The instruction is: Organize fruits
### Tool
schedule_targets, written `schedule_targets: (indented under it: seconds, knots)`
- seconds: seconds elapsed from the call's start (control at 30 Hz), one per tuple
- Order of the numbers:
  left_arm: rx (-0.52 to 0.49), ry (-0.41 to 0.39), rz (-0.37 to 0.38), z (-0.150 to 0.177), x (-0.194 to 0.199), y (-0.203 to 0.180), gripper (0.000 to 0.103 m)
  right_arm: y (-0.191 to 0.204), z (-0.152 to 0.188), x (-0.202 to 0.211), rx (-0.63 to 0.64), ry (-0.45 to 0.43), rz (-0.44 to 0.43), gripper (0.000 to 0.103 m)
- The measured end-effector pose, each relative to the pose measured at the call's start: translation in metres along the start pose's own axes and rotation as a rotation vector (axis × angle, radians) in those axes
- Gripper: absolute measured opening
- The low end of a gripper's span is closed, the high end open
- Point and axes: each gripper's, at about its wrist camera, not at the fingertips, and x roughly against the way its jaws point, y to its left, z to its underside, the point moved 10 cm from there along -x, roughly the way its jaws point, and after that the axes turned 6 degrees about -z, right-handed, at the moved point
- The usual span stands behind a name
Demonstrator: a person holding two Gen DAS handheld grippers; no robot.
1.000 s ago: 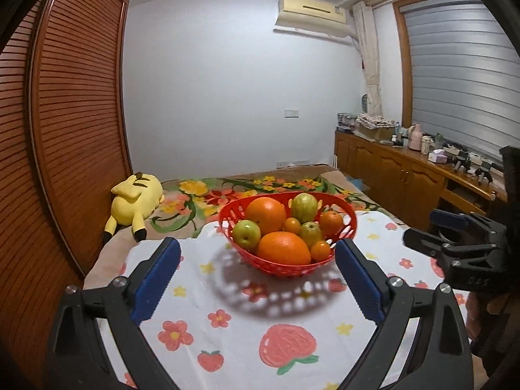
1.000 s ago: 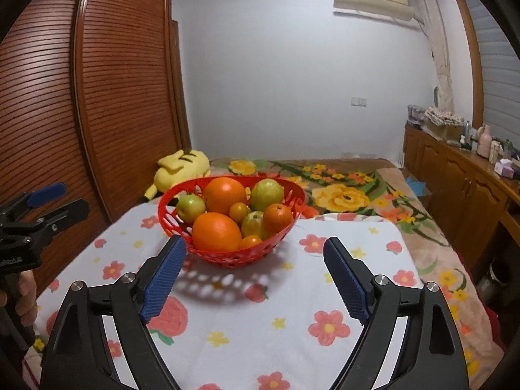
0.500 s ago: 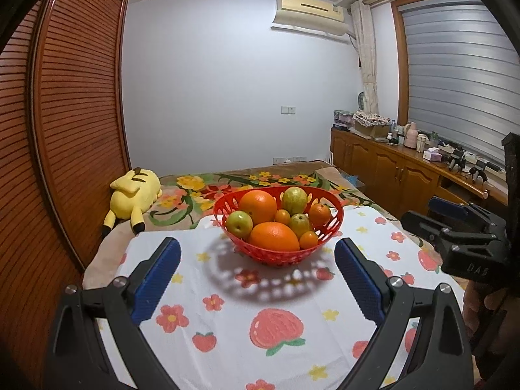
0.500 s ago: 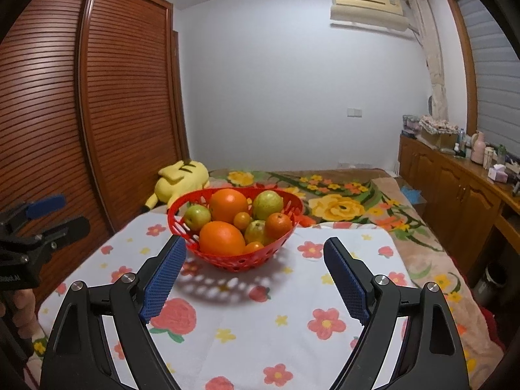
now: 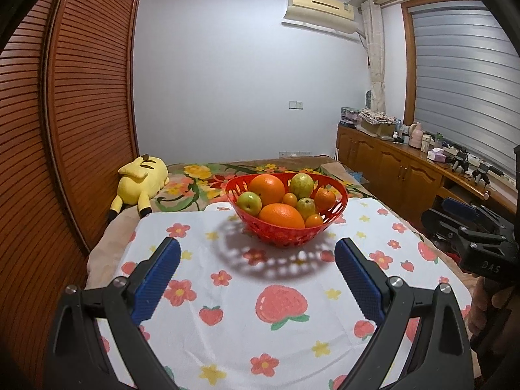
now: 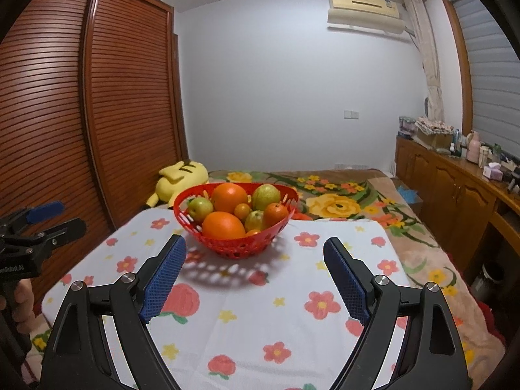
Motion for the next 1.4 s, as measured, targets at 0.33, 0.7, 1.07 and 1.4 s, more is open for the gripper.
schedule_targets:
  seconds: [0.33, 0.7, 1.07, 1.4]
  knots:
    - [0.004, 0.014, -0.007, 0.006, -0.005, 0.003, 0.097, 0.003, 0.005, -0.003, -0.002, 0.008, -0.004, 0.088]
    - [0.003, -0.001, 0.005, 0.003, 0.002, -0.001, 0.097, 0.003, 0.006, -0.003, -0.001, 0.008, -0.005, 0.088]
    - [0.002, -0.006, 0.010, 0.002, 0.006, -0.003, 0.097, 0.003, 0.006, -0.003, -0.002, 0.002, -0.004, 0.088]
    - [0.001, -0.010, 0.012, 0.000, 0.008, -0.004, 0.097, 0.004, 0.006, -0.001, -0.004, -0.004, -0.004, 0.088]
